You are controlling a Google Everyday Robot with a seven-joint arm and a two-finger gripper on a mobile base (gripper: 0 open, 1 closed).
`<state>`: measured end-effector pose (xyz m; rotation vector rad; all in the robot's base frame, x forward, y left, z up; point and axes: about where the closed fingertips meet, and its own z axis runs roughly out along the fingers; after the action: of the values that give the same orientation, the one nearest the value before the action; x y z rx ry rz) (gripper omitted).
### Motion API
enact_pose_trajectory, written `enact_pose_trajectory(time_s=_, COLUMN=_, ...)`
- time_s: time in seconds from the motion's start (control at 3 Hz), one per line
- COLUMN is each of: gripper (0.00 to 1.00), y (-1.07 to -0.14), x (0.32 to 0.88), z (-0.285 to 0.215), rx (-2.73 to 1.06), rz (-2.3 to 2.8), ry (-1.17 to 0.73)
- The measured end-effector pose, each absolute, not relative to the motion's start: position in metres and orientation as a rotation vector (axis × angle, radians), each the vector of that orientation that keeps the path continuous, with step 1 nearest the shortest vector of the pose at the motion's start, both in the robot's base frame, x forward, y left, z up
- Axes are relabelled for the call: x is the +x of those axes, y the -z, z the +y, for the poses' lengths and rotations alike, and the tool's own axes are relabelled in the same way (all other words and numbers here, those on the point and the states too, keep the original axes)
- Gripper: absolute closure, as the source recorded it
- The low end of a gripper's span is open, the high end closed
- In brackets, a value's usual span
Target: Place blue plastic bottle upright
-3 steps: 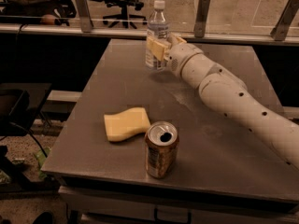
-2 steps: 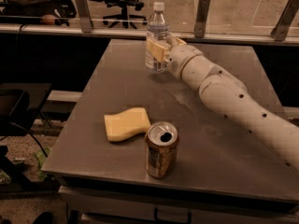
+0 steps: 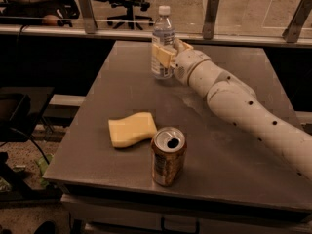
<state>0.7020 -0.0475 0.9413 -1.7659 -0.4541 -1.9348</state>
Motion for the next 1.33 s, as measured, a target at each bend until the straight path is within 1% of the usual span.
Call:
enact_pose_trajectory(time_s=0.33, gripper=0.85, y=-0.9367, x=0.7010, z=-0.0467, rx=-1.778, rz=-0.458, ry=1.937)
enact_pose_trajectory(time_s=0.67, gripper=0.62, y=-0.9332, x=0.7004, z=-0.0465, rx=-1.789, rz=-0.453, ry=1.941)
enact_pose_trajectory(time_s=1.0, gripper=0.31, y=-0.9306, x=0.6999, z=-0.0448, rx=-1.795, rz=-0.449, ry=1.941)
enact_pose_trajectory(time_s=1.33, gripper=0.07, y=-0.9314, x=0.6998, z=-0.0433, rx=-1.793, rz=-0.451, ry=1.940)
